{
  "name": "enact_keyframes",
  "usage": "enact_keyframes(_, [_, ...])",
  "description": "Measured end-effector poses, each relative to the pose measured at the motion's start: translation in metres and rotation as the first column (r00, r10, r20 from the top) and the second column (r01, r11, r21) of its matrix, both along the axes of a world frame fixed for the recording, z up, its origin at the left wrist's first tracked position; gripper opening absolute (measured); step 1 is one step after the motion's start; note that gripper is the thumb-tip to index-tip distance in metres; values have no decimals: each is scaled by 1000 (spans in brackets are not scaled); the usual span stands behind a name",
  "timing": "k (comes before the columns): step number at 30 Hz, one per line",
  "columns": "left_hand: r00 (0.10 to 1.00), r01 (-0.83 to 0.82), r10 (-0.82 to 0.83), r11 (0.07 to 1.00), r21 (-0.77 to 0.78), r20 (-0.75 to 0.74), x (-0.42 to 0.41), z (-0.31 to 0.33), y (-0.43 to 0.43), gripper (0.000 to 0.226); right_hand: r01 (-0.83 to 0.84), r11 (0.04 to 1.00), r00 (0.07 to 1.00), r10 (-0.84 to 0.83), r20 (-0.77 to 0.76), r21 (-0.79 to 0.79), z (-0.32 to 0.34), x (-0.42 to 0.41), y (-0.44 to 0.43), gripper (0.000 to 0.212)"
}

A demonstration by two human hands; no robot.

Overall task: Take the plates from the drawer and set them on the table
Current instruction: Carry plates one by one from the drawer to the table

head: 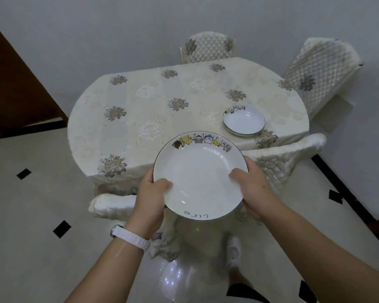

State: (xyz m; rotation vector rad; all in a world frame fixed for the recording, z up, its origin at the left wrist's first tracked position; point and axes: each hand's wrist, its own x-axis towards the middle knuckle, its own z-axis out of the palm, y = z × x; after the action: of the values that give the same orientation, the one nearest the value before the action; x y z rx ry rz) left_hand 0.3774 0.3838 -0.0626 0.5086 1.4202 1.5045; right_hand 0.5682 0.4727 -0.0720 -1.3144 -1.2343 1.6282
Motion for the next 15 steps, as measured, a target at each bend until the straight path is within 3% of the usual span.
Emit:
enact_keyframes(6, [999,20,-21,999,-29,-33,30,-2,101,52,6,1000,1000,-6,22,8,2,29,99,35])
enact_keyframes(11, [999,53,-52,992,-114,13,66,7,187,52,-18,1000,1000,18,25,-2,3,68,184,40])
enact_keyframes(15, [998,54,-50,994,-90,46,85,10,236,55,-19,999,1000,19,6,-26,4,84,237,38])
